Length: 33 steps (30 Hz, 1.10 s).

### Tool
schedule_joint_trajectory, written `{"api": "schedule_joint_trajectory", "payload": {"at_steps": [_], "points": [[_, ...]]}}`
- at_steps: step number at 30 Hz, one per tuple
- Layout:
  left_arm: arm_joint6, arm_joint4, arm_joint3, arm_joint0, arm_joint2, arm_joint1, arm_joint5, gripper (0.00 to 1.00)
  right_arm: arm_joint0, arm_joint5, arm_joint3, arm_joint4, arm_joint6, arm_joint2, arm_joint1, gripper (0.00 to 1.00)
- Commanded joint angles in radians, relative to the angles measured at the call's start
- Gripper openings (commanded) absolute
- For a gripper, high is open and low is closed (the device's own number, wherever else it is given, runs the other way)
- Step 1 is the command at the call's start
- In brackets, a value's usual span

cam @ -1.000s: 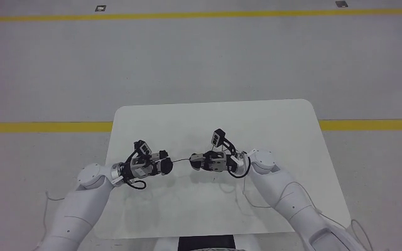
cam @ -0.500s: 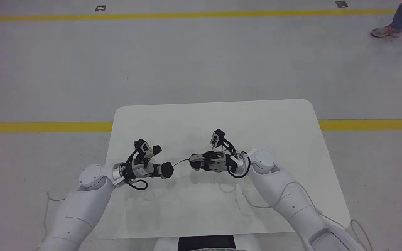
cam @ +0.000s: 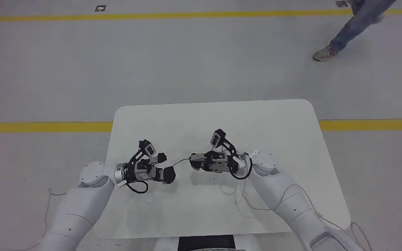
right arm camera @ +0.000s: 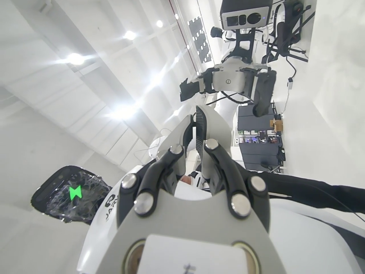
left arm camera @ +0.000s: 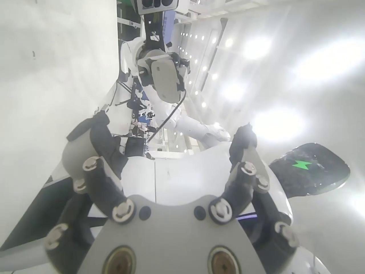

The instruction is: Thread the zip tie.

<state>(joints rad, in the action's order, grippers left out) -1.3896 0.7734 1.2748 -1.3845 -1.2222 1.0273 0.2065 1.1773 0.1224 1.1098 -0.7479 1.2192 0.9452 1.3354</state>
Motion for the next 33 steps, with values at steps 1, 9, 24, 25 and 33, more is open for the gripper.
{"api": "schedule_joint_trajectory", "payload": {"at_steps": [1,9,24,25,33], "points": [[0.000,0.060,0.012,0.003,0.033,-0.005,0.002,1.00,-0.001,0.006,-0.005,-0.015,0.002,-0.009,0.004,0.00],[0.007,0.100,0.024,0.012,0.068,-0.012,0.031,1.00,0.000,0.003,-0.007,-0.021,-0.002,-0.019,0.008,0.00],[0.062,0.095,0.058,0.003,0.091,-0.009,0.039,1.00,0.039,0.016,0.055,-0.005,-0.028,-0.014,0.001,0.00],[0.062,0.095,0.058,0.003,0.091,-0.009,0.039,1.00,0.041,0.016,0.059,-0.005,-0.028,-0.011,0.000,0.00],[0.062,0.095,0.058,0.003,0.091,-0.009,0.039,1.00,0.049,0.012,0.077,0.000,-0.020,-0.009,-0.003,0.00]]}}
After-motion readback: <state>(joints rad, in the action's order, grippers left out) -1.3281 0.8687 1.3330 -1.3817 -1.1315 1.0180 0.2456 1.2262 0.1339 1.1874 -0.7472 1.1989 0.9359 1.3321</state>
